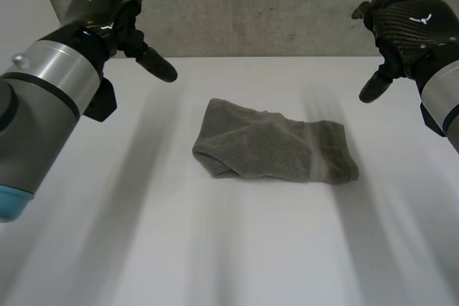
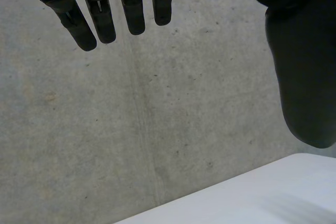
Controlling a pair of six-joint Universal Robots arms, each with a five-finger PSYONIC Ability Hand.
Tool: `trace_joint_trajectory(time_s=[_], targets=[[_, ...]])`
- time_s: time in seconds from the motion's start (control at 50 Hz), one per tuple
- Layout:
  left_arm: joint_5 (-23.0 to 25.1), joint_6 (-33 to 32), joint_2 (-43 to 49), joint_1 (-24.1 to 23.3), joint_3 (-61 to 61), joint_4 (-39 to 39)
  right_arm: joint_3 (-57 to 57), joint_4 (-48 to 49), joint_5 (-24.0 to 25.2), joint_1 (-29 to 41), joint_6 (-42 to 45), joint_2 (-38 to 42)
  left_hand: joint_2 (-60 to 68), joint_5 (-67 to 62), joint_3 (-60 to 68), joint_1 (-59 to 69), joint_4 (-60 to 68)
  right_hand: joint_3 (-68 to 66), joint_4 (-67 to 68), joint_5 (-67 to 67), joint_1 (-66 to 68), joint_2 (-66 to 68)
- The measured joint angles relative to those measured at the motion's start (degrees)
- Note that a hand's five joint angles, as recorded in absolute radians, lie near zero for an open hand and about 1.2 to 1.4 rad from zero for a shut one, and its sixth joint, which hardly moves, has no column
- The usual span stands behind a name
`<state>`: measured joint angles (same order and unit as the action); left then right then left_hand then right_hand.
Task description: Fold the towel.
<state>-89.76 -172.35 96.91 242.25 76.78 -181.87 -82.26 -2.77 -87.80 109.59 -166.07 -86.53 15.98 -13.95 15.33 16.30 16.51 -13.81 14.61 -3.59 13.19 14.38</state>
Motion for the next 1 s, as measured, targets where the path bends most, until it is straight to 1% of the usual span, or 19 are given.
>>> trace_joint_trajectory(time_s=[0.16, 0.22, 0.4, 0.52, 0.58, 0.68, 0.78, 0.82, 0.86, 0.9, 0.92, 0.94, 0.96, 1.0], targets=[[-0.07, 0.1, 1.03, 0.42, -2.93, 7.39, 1.06, -2.45, -0.02, -0.05, -3.85, 1.51, 0.0, 0.07, -0.17, -0.16, 0.0, 0.0, 0.0, -0.01, 0.0, 0.0], [-0.12, 0.01, 1.75, 0.4, -3.6, 8.9, 1.19, -2.81, -0.01, -0.11, -4.86, 1.64, 0.0, 0.07, -0.17, -0.17, 0.0, 0.0, 0.0, -0.01, 0.0, 0.0], [-0.09, -0.12, 2.4, 0.45, -4.11, 9.53, 0.78, -2.72, 0.23, 0.09, -5.29, 2.12, 0.0, 0.07, -0.17, -0.18, 0.0, 0.0, 0.0, -0.01, 0.0, 0.0], [0.15, -0.21, 3.21, 0.48, -3.98, 9.06, 0.61, -2.57, 1.32, 0.7, -4.69, 5.56, 0.0, 0.07, -0.17, -0.19, 0.0, 0.0, 0.0, -0.01, 0.0, 0.0], [0.24, -0.29, 4.3, 0.51, -4.13, 8.91, 1.22, -2.43, 2.37, 1.32, -4.29, 9.13, 0.0, 0.11, -0.17, -0.19, 0.0, 0.0, 0.0, -0.01, 0.0, 0.0], [0.3, -0.35, 7.0, 0.65, -4.84, 8.73, 5.73, -1.44, 4.3, 4.17, -3.05, 18.47, 0.0, 0.22, -0.17, -0.21, 0.0, 0.0, 0.0, -0.01, 0.0, 0.0], [0.3, -0.36, 9.37, 1.22, -5.39, 8.7, 15.81, -0.71, 5.01, 7.49, -1.89, 31.57, 0.0, 0.23, -0.18, -0.25, 0.0, 0.0, 0.0, -0.01, 0.0, 0.0], [0.3, -0.37, 9.9, 1.45, -5.51, 8.66, 19.4, -0.65, 5.08, 8.32, -1.73, 35.65, 0.0, 0.24, -0.18, -0.25, 0.0, -0.02, 0.01, -0.05, 0.05, 0.01], [0.31, -0.38, 10.39, 1.65, -5.54, 8.64, 23.52, -0.58, 5.07, 9.2, -1.67, 40.22, -0.01, 0.24, -0.18, -0.28, 0.0, -2.18, 1.63, -2.9, 3.08, 1.76], [0.33, -0.42, 10.68, 1.76, -5.55, 8.6, 26.39, -0.53, 5.02, 9.7, -1.71, 43.22, -0.01, 0.24, -0.18, -0.3, 0.0, -9.57, 8.15, -10.01, 10.26, 9.01], [0.34, -0.48, 10.92, 1.82, -5.55, 8.59, 28.51, -0.53, 4.97, 10.06, -1.78, 45.44, -0.01, 0.24, -0.18, -0.31, 0.0, -16.48, 15.62, -17.39, 16.87, 16.09], [0.35, -0.53, 11.02, 1.83, -5.55, 8.58, 29.26, -0.53, 4.95, 10.18, -1.81, 46.18, -0.01, 0.24, -0.18, -0.31, 0.0, -20.11, 18.58, -20.24, 20.52, 19.84], [0.36, -0.64, 11.2, 1.85, -5.55, 8.56, 30.61, -0.55, 4.92, 10.41, -1.86, 47.49, -0.01, 0.24, -0.18, -0.32, 0.0, -27.7, 26.89, -27.48, 28.23, 27.73], [0.37, -0.93, 11.55, 1.85, -5.55, 8.54, 31.87, -0.6, 4.92, 10.63, -1.92, 48.66, -0.01, 0.24, -0.19, -0.34, 0.0, -37.4, 36.67, -37.46, 38.19, 37.65]])
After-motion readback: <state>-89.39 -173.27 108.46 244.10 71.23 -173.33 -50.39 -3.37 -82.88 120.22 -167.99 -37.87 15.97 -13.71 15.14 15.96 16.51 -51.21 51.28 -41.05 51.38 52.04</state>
